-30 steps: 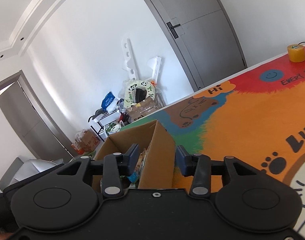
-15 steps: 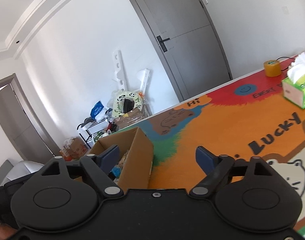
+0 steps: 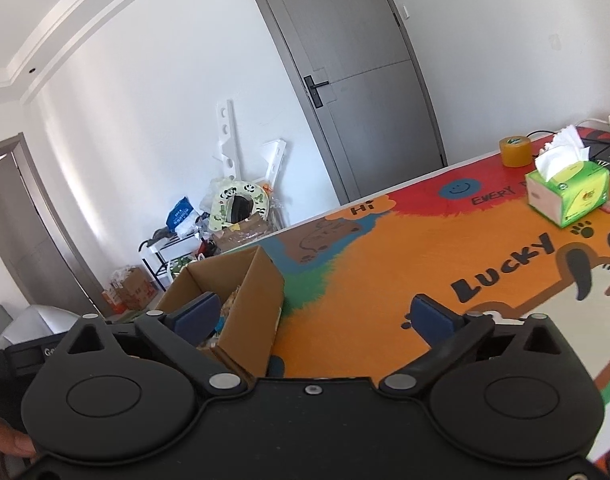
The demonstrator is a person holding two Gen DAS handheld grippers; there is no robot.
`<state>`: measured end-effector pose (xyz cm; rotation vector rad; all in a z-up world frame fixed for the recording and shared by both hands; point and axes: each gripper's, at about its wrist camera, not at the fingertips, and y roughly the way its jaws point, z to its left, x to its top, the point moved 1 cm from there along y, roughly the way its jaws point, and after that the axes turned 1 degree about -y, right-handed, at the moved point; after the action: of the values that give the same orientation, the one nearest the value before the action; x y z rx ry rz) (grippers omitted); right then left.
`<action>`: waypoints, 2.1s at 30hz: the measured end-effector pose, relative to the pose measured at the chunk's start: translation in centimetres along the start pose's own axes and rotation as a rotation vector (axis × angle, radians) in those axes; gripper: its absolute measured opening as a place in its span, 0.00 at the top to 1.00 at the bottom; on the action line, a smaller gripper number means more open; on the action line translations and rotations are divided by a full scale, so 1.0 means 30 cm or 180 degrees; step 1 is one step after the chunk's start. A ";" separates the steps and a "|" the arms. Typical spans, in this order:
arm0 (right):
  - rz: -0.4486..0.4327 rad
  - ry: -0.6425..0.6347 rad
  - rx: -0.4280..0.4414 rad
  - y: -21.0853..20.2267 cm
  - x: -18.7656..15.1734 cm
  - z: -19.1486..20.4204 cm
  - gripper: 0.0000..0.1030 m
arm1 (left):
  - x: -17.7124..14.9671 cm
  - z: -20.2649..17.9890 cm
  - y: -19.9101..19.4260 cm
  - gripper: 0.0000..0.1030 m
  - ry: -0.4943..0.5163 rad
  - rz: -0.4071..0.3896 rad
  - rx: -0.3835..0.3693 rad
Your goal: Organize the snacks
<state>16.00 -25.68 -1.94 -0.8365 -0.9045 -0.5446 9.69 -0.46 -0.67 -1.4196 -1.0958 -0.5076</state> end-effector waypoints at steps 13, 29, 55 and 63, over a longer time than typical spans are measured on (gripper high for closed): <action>0.0049 -0.0146 -0.0067 -0.125 -0.014 0.020 0.00 | -0.026 -0.014 -0.112 0.06 0.0264 -0.0006 -0.0106; 0.0193 -0.0162 -0.0030 -0.129 -0.019 0.038 0.00 | -0.037 -0.017 -0.140 0.06 0.0369 0.0061 -0.0115; 0.0361 -0.0331 -0.0018 -0.128 -0.039 0.075 0.00 | -0.052 0.035 -0.144 0.06 0.0389 0.0123 0.0093; 0.0366 -0.0310 -0.0024 -0.131 -0.039 0.070 0.00 | -0.054 0.036 -0.145 0.06 0.0397 0.0144 0.0107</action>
<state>11.61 -26.15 -0.64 -0.9221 -0.9373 -0.4101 4.99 -0.65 0.05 -1.3622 -0.9664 -0.5358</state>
